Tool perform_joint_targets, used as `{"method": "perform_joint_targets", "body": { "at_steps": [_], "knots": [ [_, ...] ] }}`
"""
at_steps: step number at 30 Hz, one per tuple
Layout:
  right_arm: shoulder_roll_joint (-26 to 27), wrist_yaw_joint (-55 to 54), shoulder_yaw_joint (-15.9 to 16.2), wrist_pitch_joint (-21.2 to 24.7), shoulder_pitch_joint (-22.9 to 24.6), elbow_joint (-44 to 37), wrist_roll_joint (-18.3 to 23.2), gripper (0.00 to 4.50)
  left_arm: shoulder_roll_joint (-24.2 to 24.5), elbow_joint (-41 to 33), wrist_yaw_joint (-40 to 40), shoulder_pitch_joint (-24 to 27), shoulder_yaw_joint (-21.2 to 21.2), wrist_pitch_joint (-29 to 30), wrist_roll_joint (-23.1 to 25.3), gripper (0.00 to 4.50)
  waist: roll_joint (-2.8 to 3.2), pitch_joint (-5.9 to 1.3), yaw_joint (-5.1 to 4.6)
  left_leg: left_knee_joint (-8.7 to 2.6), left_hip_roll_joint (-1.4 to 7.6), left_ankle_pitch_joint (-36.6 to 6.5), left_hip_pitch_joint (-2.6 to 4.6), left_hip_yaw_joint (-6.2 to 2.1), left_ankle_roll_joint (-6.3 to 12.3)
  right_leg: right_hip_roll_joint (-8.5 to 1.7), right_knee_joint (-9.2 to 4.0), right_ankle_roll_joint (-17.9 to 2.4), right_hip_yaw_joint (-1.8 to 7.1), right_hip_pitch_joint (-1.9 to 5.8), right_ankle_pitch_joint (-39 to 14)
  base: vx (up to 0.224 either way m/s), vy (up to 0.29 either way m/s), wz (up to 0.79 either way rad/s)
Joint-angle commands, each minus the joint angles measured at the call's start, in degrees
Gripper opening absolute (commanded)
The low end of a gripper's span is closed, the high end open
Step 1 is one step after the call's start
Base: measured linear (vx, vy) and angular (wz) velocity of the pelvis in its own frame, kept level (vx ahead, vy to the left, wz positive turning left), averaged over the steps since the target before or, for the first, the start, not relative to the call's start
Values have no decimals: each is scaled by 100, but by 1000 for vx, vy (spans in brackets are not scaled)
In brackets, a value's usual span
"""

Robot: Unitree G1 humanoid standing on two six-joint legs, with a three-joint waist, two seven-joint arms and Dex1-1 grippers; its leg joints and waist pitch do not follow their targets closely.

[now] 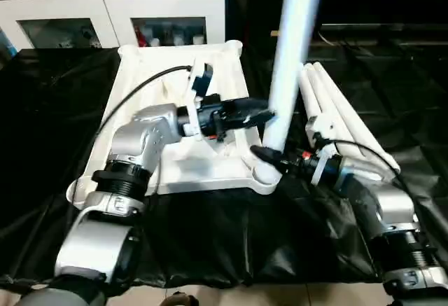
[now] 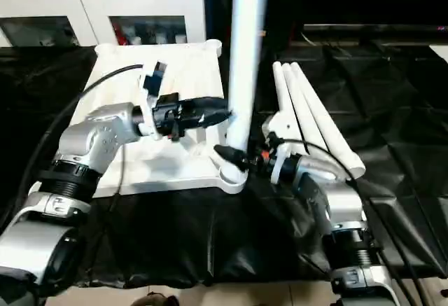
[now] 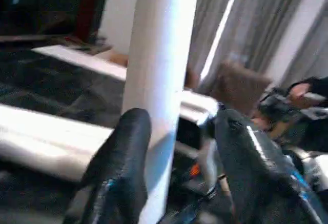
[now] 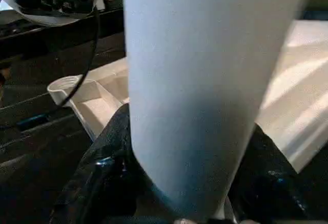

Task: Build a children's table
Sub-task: Insert table leg to table base

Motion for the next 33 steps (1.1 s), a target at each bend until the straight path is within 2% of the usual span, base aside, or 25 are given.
{"method": "perform_joint_targets", "body": {
  "at_steps": [1, 6, 8, 9, 12, 14, 15, 16, 20, 21, 26, 31, 33],
  "knots": [
    [-44, 162, 243, 125, -51, -197, -19, 190, -112, -225, 63, -20, -149, 42, -76, 259, -51, -394, 20, -322, 282, -741, 146, -114, 542, -328, -333, -1664, 203, 315, -194, 0, 0, 0],
    [-181, 296, 427, 276, 1, -368, -77, 190, -359, -264, 411, -6, -192, -173, 95, 264, -52, -391, 15, -314, 281, -823, 144, -128, 508, -321, -359, -1560, 202, 328, -364, 0, 0, 0],
    [-189, 299, 433, 299, 4, -388, -74, 190, -365, -294, 457, 2, -205, -146, 114, 265, -52, -401, 14, -310, 283, -786, 145, -133, 517, -316, -345, -1555, 199, 326, -317, 0, 0, 0],
    [-226, 323, 457, 336, 7, -424, -89, 190, -397, -278, 596, 15, -248, -355, 261, 265, -34, -401, 15, -311, 285, -784, 142, -141, 523, -317, -344, -1554, 197, 324, -305, 0, 0, 0],
    [-303, 358, 502, 359, 16, -461, -129, 190, -413, -174, 697, 11, -315, -557, 438, 265, -53, -415, 9, -298, 280, -693, 135, -143, 551, -320, -333, -1543, 198, 341, -126, 0, 0, 0],
    [-326, 364, 508, 371, 16, -473, -118, 190, -430, -176, 683, 12, -280, -517, 381, 265, -40, -419, 12, -290, 276, -655, 137, -141, 560, -314, -314, -1567, 196, 337, -45, 0, 0, 0],
    [-350, 369, 510, 390, 8, -480, -106, 190, -452, -188, 661, -1, -222, -427, 277, 235, -38, -419, 13, -289, 274, -668, 141, -139, 563, -312, -312, -1593, 193, 338, -33, 0, 0, 0],
    [-371, 380, 515, 405, 2, -486, -97, 190, -459, -200, 644, -10, -196, -370, 218, 227, -43, -421, 11, -284, 272, -668, 138, -136, 570, -310, -308, -1616, 191, 340, -7, 0, 0, 0],
    [-436, 419, 539, 465, -15, -522, -75, 190, -479, -214, 676, -33, -154, -238, 93, 222, -44, -424, 12, -275, 276, -684, 146, -137, 606, -303, -303, -1646, 187, 335, 17, 0, 0, 0],
    [-476, 459, 546, 524, -33, -560, -52, 190, -530, -66, 975, -126, -46, -180, 105, 203, -50, -423, 9, -274, 277, -695, 146, -134, 611, -305, -305, -1655, 188, 337, 5, 0, 0, 0],
    [-537, 518, 530, 642, -81, -617, 8, 190, -605, 171, 1415, -298, 156, -106, 98, 196, -53, -422, 32, -269, 278, -737, 152, -137, 584, -310, -319, -1641, 189, 335, -124, 0, 0, 0],
    [-577, 524, 507, 697, -113, -637, 47, 190, -636, 196, 1602, -320, 185, -55, 107, 196, -56, -433, 30, -253, 269, -642, 139, -141, 615, -312, -299, -1638, 186, 346, 3, 0, 0, 0],
    [-667, 522, 487, 761, -136, -714, 88, 190, -675, 275, 1946, -374, 228, -59, 198, 196, -55, -431, 33, -248, 266, -628, 134, -140, 638, -315, -304, -1643, 186, 350, 10, 0, 0, 0]
  ]
}}
